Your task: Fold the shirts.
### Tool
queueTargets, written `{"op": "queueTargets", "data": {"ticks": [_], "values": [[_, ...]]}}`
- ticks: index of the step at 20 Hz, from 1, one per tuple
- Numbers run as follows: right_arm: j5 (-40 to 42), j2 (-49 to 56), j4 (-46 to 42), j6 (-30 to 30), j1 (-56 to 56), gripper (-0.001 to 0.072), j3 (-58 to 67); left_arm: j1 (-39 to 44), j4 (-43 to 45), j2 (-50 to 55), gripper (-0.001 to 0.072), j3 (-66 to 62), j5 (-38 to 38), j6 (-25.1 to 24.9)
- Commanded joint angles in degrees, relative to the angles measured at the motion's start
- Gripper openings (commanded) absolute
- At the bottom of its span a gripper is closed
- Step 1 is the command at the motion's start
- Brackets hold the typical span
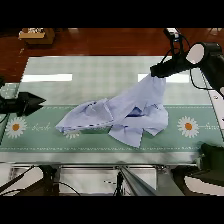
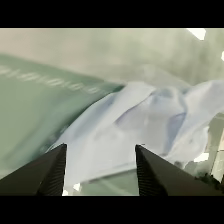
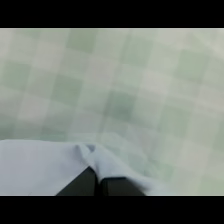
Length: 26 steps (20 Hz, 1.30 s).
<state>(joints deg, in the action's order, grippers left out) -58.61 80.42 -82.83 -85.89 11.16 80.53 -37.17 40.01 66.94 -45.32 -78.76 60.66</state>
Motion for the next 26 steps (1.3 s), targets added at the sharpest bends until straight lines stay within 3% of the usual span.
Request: {"op": "queueTargets", "data": {"ticks": [1,3,7,12,20,26], "values": [[-0.11,0.0,0.0,0.61,0.02,0.0025,-0.02,-4.22,4.61,-0.15,0.0513,5.01,-3.13,-3.37],[-0.07,0.0,0.0,0.87,0.02,0.0025,-0.02,-2.89,4.63,-0.15,0.0513,9.86,-2.99,-6.93],[-0.04,0.0,0.0,0.92,0.02,0.0025,-0.02,-0.26,5.14,-0.09,0.0536,15.67,0.87,-9.25],[-0.09,0.0,0.24,0.9,0.02,0.0025,-0.02,1.31,11.47,-0.04,0.0536,15.87,5.29,-11.98],[-0.39,0.0,2.58,0.85,0.02,0.0025,-0.02,7.41,11.65,-0.07,0.0536,15.87,13.66,-15.65],[-0.52,0.0,2.89,0.83,0.02,0.0025,-0.02,10.4,7.37,-0.5,0.0532,15.37,12.26,-17.92]]}}
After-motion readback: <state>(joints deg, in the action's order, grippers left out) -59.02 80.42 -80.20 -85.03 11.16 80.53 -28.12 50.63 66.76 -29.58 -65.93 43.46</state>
